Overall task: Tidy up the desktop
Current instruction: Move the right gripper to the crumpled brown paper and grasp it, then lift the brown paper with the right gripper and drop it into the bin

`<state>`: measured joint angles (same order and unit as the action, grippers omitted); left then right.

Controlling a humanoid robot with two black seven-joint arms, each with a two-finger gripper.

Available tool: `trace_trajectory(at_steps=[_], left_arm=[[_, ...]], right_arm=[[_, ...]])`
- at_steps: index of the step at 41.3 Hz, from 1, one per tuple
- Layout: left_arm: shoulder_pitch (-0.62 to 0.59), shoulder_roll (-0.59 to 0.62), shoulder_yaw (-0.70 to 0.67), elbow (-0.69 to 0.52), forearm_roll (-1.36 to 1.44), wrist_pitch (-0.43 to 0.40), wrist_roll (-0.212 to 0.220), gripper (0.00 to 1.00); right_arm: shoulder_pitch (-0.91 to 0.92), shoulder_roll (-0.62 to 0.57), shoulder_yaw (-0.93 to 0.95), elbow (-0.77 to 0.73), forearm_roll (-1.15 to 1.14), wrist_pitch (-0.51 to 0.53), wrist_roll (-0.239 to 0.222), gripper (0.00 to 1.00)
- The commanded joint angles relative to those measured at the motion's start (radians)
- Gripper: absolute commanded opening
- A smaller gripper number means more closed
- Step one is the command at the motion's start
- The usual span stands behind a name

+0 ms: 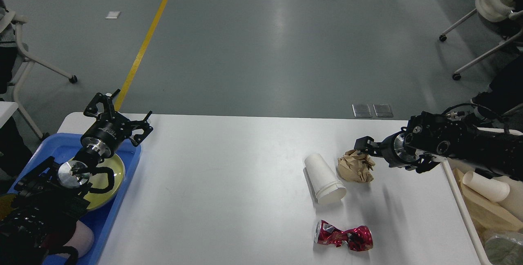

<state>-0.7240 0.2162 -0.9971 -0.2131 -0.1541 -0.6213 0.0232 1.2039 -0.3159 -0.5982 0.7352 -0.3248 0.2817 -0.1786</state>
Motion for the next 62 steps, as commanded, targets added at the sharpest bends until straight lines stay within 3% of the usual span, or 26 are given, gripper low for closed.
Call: trace_trajectory(at_steps=[1,16,21,25,28,29,31,50,55,62], left_arm=[[0.000,0.000,0.000,0.000,0.001,0.000,0.000,1.00],[0.000,0.000,0.000,0.000,-0.001,0.000,0.000,1.00],[0.000,0.000,0.000,0.000,-0.001,0.000,0.000,1.00],[0.000,0.000,0.000,0.000,-0.001,0.000,0.000,1.00],[0.000,0.000,0.000,0.000,-0.001,0.000,0.000,1.00],[0.000,0.000,0.000,0.000,-0.001,0.000,0.000,1.00],[0.000,0.000,0.000,0.000,-0.001,0.000,0.000,1.00],[0.000,0.000,0.000,0.000,-0.001,0.000,-0.002,1.00],[0.000,0.000,0.000,0.000,-0.001,0.000,-0.002,1.00],[0.000,0.000,0.000,0.000,-0.001,0.000,0.000,1.00]], right_arm=[[-0.021,0.023,0.000,-0.003,0.016,-0.002,-0.001,1.00],[-0.084,0.072,0.069,-0.074,0.096,-0.018,0.008,0.98],[-0.125,0.104,0.069,-0.100,0.095,-0.067,0.013,0.74],[-0.145,0.107,0.071,-0.106,0.098,-0.133,0.013,0.60],[-0.145,0.107,0.071,-0.106,0.098,-0.144,0.014,0.55],[-0.144,0.107,0.071,-0.105,0.098,-0.144,0.014,0.44],[-0.144,0.110,0.071,-0.106,0.099,-0.142,0.013,0.00],[-0.058,0.060,0.060,-0.068,0.098,-0.144,0.005,0.00],[0.092,-0.038,0.041,0.064,0.090,-0.108,0.002,0.00],[0.434,-0.146,-0.067,0.329,0.089,0.086,0.001,0.00]])
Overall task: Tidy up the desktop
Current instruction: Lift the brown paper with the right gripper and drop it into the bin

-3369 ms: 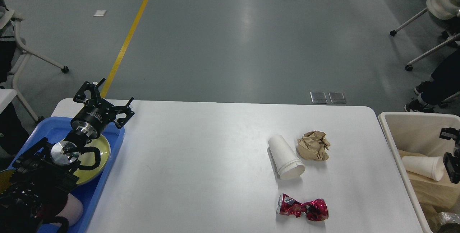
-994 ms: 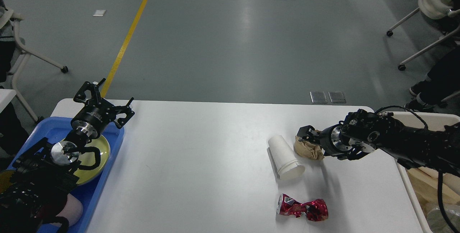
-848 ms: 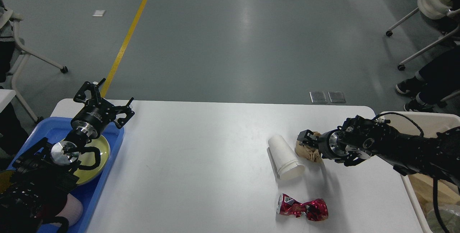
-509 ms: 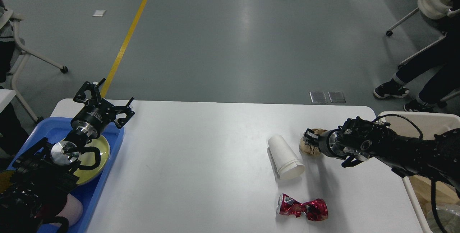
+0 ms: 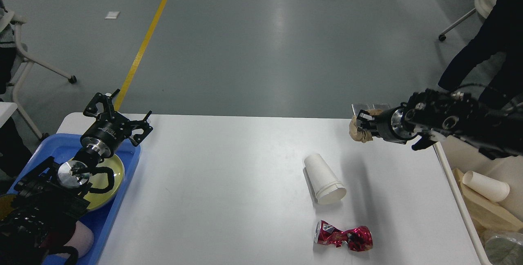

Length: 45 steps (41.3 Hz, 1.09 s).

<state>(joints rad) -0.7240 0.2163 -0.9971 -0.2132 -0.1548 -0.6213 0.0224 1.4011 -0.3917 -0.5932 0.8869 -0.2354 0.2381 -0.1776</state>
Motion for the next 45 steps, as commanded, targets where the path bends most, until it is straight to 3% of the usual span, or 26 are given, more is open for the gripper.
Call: trace_trajectory(at_steps=[1,11,15,20,26,38,45], left_arm=[[0.000,0.000,0.000,0.000,0.001,0.000,0.001,1.00],[0.002,0.000,0.000,0.000,0.000,0.000,-0.001,1.00],[0.000,0.000,0.000,0.000,0.001,0.000,-0.001,1.00],[0.000,0.000,0.000,0.000,0.000,0.000,-0.001,1.00],[0.000,0.000,0.000,0.000,0.000,0.000,-0.001,1.00],[0.000,0.000,0.000,0.000,0.001,0.000,-0.001,1.00],[0.000,0.000,0.000,0.000,0.001,0.000,-0.001,1.00]], right_arm=[[0.284,-0.084,-0.085,0.214,-0.001,0.157,0.000,0.00],[0.711,-0.130,-0.125,0.532,0.001,0.420,0.000,0.00],[0.774,-0.121,-0.129,0.592,-0.002,0.432,0.000,0.00],[0.753,-0.119,-0.183,0.555,-0.044,0.420,-0.002,0.00],[0.603,-0.145,-0.278,0.417,-0.130,0.354,0.000,0.00],[0.084,-0.167,-0.295,-0.172,-0.185,0.215,0.000,0.00],[-0.164,-0.142,-0.295,-0.436,-0.177,0.089,-0.002,0.00]])
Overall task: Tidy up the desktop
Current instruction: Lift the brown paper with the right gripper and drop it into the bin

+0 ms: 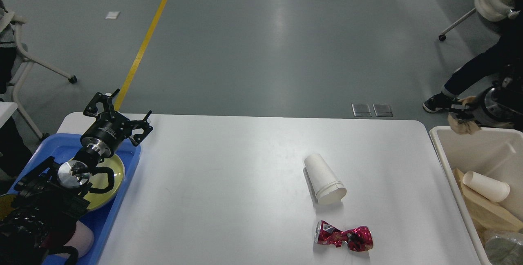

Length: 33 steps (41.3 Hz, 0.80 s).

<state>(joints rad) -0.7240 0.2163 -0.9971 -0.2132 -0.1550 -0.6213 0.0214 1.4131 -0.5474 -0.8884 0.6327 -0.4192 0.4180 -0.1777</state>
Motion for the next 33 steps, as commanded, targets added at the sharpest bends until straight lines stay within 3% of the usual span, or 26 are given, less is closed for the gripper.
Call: trace_trajectory(at_steps=[1,6,11,12,14,33], left_arm=[[0.000,0.000,0.000,0.000,0.000,0.000,0.002,1.00],[0.000,0.000,0.000,0.000,0.000,0.000,0.000,1.00],[0.000,0.000,0.000,0.000,0.000,0.000,0.002,1.00],[0.000,0.000,0.000,0.000,0.000,0.000,0.002,1.00],[0.000,0.000,0.000,0.000,0.000,0.000,0.002,1.00],[0.000,0.000,0.000,0.000,0.000,0.000,0.000,1.00]], right_arm=[[-0.212,0.014,0.000,-0.208,0.010,-0.114,-0.002,0.00],[-0.433,0.050,0.006,-0.381,0.098,-0.281,-0.003,0.00],[-0.560,0.106,0.003,-0.514,0.241,-0.326,-0.002,0.00],[-0.572,0.110,0.003,-0.536,0.267,-0.326,-0.002,0.12],[-0.583,0.118,0.005,-0.550,0.310,-0.323,0.000,1.00],[-0.577,0.132,0.009,-0.556,0.346,-0.321,0.001,1.00]])
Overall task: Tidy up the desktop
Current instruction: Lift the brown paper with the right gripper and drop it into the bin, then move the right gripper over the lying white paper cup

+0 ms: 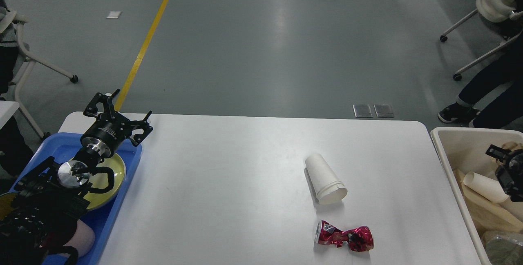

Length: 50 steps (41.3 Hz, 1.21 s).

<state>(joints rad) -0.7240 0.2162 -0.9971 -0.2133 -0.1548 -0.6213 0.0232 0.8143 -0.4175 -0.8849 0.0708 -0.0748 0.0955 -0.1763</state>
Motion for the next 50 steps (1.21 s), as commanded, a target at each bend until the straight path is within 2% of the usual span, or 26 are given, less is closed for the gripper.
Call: trace_trajectory(at_steps=[1,5,10,13,20,25,31,34,39,50], left_arm=[[0.000,0.000,0.000,0.000,0.001,0.000,0.000,1.00],[0.000,0.000,0.000,0.000,0.000,0.000,0.000,1.00],[0.000,0.000,0.000,0.000,0.000,0.000,-0.002,1.00],[0.000,0.000,0.000,0.000,0.001,0.000,0.000,1.00],[0.000,0.000,0.000,0.000,0.000,0.000,0.000,1.00],[0.000,0.000,0.000,0.000,0.000,0.000,0.000,1.00],[0.000,0.000,0.000,0.000,0.000,0.000,-0.002,1.00],[0.000,0.000,0.000,0.000,0.000,0.000,0.000,1.00],[0.000,0.000,0.000,0.000,0.000,0.000,0.000,1.00],[0.000,0.000,0.000,0.000,0.000,0.000,0.000,1.00]], right_arm=[[0.032,0.003,0.009,0.014,0.001,0.001,0.000,1.00],[0.112,0.003,0.015,0.053,0.003,0.019,0.000,1.00],[0.281,-0.014,0.017,0.213,0.001,0.072,0.001,1.00],[0.420,-0.043,0.015,0.366,0.001,0.082,0.001,1.00],[0.793,-0.104,-0.023,0.847,-0.011,0.104,0.001,1.00],[0.994,-0.081,-0.042,1.087,-0.013,0.142,0.001,1.00],[1.118,0.000,-0.052,1.323,-0.008,0.156,0.003,1.00],[1.129,0.064,-0.052,1.366,-0.002,0.152,0.006,1.00],[1.080,0.132,-0.057,1.345,-0.005,0.139,0.009,1.00],[0.858,0.304,-0.057,1.132,-0.008,0.063,0.012,1.00]])
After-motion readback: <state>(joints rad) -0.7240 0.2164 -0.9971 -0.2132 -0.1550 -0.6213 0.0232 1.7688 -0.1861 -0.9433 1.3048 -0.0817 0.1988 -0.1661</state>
